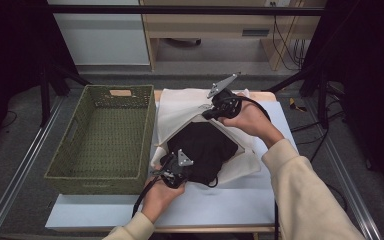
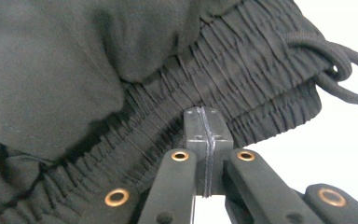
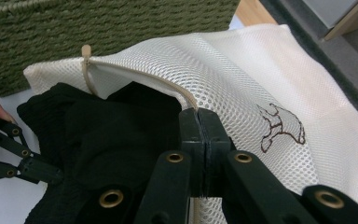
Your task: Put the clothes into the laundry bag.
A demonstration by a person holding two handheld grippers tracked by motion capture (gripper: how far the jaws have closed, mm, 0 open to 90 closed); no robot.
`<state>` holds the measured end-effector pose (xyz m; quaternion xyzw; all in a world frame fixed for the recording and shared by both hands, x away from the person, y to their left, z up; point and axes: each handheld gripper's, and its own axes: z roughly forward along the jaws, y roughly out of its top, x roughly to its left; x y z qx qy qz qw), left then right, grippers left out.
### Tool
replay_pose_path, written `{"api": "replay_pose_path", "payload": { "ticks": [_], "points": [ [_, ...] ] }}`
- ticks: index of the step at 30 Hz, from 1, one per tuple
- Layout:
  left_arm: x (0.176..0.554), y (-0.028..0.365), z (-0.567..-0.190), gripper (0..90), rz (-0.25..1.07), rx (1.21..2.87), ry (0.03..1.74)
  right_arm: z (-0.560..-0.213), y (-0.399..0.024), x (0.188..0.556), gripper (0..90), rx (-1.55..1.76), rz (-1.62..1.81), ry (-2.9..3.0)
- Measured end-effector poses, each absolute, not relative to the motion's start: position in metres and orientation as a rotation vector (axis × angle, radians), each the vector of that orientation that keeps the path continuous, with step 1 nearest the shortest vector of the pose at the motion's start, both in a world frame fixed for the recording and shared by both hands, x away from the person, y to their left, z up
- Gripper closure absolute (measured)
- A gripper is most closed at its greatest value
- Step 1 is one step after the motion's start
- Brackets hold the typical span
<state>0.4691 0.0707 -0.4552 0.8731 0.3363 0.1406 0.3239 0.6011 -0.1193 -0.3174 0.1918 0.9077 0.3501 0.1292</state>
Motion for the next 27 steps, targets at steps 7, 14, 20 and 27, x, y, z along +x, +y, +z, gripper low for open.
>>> {"api": "replay_pose_path", "payload": {
  "ticks": [7, 14, 20, 27],
  "points": [
    [0.479, 0.066, -0.455, 90.0, 0.362, 2.275, 0.9, -0.316, -0.119, 0.601, 90.0, 0.55, 1.04, 2.636],
    [0.487, 0.061, -0.456, 90.0, 0.37, 2.276, 0.91, -0.317, -0.117, 0.601, 90.0, 0.547, 1.041, 2.642],
    [0.493, 0.057, -0.457, 90.0, 0.376, 2.275, 0.923, -0.311, -0.117, 0.599, 90.0, 0.526, 1.056, 2.629],
    [0.494, 0.056, -0.455, 90.0, 0.384, 2.281, 0.922, -0.301, -0.119, 0.598, 90.0, 0.517, 1.078, 2.616]
  ]
}}
